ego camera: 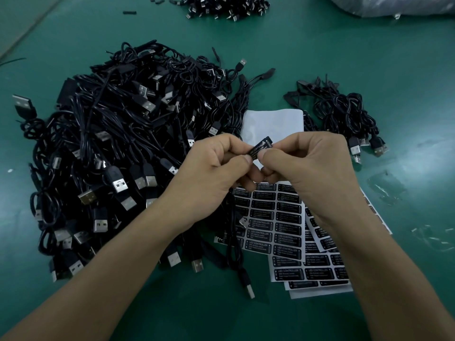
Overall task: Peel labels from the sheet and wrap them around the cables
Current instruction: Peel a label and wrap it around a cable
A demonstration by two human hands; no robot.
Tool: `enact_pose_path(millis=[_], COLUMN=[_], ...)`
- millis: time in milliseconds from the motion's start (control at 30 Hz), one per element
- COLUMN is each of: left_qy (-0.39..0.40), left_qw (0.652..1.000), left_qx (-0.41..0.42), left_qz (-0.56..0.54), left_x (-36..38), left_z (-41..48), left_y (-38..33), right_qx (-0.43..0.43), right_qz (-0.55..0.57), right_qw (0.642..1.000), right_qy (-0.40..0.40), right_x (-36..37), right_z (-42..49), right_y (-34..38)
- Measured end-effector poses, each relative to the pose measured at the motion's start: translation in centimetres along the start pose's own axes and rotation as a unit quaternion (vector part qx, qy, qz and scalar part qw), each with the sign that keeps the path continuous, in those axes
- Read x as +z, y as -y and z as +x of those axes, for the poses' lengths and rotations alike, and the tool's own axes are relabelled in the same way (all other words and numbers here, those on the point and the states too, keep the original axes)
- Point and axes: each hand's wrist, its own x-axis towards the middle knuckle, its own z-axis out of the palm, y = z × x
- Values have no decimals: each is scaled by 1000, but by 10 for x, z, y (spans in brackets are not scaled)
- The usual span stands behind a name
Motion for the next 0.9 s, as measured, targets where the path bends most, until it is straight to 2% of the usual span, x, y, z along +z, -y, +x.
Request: enact_pose_path(millis=[267, 467, 633, 767, 900], left_qy=[0, -4, -5, -16, -50], left_qw=[1000, 1000, 1000, 999, 993], left_qx=[-4, -3, -4, -2, 32], left_qz=[17, 17, 19, 36, 102], left_x=[0, 0, 0, 1, 1], left_z=[0, 0, 0, 0, -2], left_y=[1, 1, 1, 2, 3], right_qx=[-8, 21, -4, -21, -30], right_qz=[-56, -100, -12, 24, 3], right_qw=[998, 992, 1000, 999, 999], right_qy=[-40, -69, 13, 19, 34], right_x=[1, -2, 0, -1, 2], right_z=[-4, -4, 1, 2, 1], right_y=[4, 0, -4, -4, -5])
